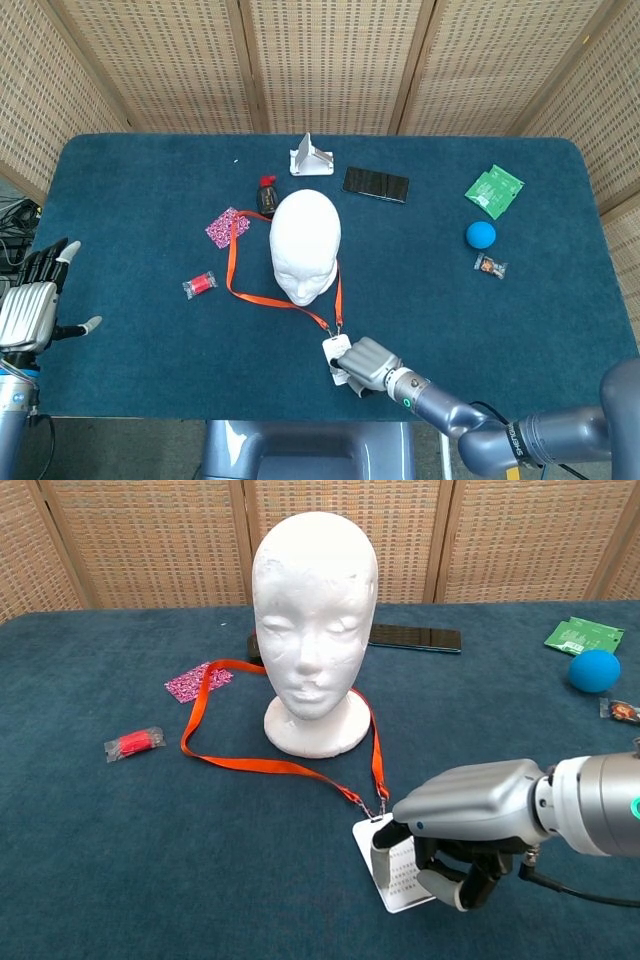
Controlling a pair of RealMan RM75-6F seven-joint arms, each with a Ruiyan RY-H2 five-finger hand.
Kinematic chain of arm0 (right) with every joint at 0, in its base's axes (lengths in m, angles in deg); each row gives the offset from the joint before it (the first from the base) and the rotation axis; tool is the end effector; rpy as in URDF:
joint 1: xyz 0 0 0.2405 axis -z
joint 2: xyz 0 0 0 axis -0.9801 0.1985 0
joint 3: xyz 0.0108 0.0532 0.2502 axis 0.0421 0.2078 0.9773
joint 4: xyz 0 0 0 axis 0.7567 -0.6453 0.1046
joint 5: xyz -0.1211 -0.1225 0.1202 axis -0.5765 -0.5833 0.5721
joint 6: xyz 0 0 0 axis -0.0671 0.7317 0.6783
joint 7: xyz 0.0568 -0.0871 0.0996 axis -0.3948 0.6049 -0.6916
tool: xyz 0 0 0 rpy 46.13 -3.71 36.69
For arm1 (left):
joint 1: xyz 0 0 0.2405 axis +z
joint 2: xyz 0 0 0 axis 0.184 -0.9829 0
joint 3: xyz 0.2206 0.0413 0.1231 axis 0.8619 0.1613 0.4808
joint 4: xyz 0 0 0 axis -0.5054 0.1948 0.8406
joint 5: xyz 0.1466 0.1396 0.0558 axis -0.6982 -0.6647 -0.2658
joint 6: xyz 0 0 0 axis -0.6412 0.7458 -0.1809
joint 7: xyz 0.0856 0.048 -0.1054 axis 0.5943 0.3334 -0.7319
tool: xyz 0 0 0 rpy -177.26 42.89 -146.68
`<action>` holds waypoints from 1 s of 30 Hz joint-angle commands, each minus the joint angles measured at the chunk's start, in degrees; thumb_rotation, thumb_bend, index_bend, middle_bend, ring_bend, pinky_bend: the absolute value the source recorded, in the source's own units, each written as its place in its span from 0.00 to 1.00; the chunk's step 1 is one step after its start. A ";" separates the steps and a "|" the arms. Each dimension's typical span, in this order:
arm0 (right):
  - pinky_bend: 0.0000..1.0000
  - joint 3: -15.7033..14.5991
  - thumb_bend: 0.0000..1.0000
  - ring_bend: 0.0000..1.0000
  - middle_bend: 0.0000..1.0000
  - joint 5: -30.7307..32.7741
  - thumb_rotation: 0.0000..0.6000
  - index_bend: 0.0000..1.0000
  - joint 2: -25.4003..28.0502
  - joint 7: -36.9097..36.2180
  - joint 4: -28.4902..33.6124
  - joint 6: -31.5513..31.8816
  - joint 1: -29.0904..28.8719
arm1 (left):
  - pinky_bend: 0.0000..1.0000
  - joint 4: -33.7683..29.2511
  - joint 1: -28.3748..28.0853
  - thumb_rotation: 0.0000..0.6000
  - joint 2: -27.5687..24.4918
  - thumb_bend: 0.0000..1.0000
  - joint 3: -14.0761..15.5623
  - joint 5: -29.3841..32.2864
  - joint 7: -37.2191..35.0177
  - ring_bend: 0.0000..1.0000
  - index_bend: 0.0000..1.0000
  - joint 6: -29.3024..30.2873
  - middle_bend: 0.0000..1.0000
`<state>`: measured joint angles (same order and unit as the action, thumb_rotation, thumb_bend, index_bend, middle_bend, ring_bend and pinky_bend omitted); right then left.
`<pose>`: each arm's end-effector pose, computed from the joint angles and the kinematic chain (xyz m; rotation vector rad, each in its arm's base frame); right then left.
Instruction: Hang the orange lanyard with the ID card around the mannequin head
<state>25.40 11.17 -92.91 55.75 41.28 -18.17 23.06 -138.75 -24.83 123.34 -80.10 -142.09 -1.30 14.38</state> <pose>-0.1111 -0.2496 -0.0469 2.4797 -1.0068 0.5415 -0.2663 0.2327 0.1514 -1.3491 -0.9980 -0.8726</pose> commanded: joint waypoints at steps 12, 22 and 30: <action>0.99 0.23 0.85 0.82 0.83 -18.45 1.00 0.34 5.33 -8.97 -0.33 10.79 7.05 | 0.00 0.48 0.50 1.00 0.29 0.00 -0.44 0.11 -0.24 0.00 0.00 0.59 0.00; 0.99 -6.48 0.83 0.79 0.82 -41.96 1.00 0.36 12.51 -25.51 -15.88 33.59 21.05 | 0.00 -0.28 3.88 1.00 1.27 0.00 1.36 -3.08 -0.28 0.00 0.00 5.53 0.00; 0.00 -6.65 0.00 0.00 0.00 -36.58 1.00 0.00 14.60 -30.33 -20.48 42.98 33.19 | 0.00 5.07 8.22 1.00 4.36 0.00 3.42 -9.85 -3.45 0.00 0.00 12.95 0.00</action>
<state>19.02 -27.52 -79.72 28.76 21.55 20.79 51.91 -134.59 -17.48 127.00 -77.28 -151.02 -3.98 26.40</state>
